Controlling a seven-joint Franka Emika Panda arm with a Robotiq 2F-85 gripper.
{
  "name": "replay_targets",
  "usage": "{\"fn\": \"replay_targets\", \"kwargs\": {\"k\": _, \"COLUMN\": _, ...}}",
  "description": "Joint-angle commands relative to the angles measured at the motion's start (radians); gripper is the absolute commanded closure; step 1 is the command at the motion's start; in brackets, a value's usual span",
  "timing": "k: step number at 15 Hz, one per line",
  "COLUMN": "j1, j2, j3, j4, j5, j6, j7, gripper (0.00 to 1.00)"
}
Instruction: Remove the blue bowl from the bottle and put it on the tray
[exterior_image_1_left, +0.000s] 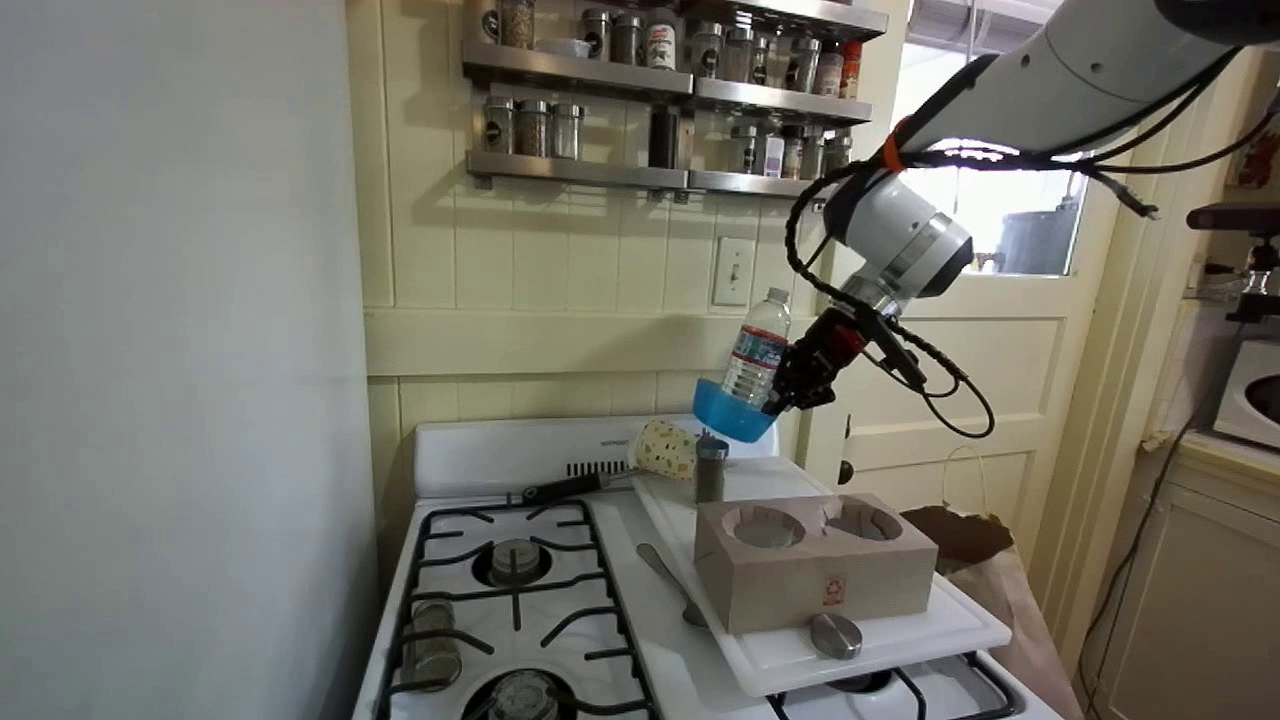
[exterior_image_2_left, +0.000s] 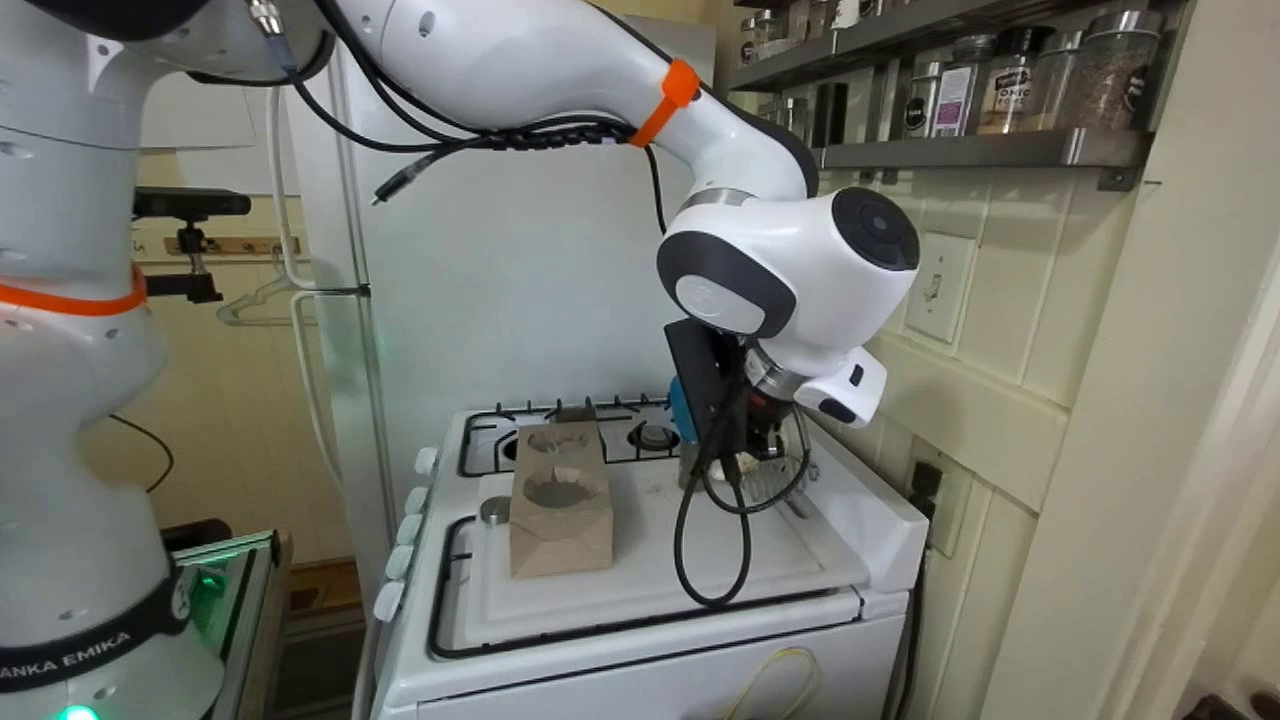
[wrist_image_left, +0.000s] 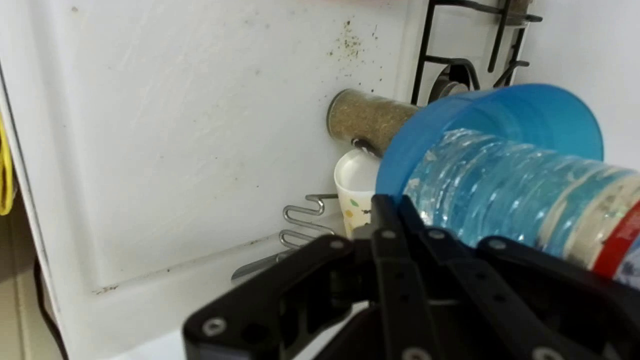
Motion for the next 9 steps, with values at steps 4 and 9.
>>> {"fn": "replay_targets", "kwargs": {"k": 4, "j1": -0.038, "j2": -0.136, "j3": -0.063, "j4": -0.127, "j5": -0.002, "j6": 0.042, "j7": 0.026, "gripper": 0.99}}
{"fn": "replay_targets", "kwargs": {"k": 9, "j1": -0.060, "j2": -0.097, "j3": -0.096, "j4": -0.183, "j5": 0.032, "j6": 0.110, "j7": 0.038, "gripper": 0.99}}
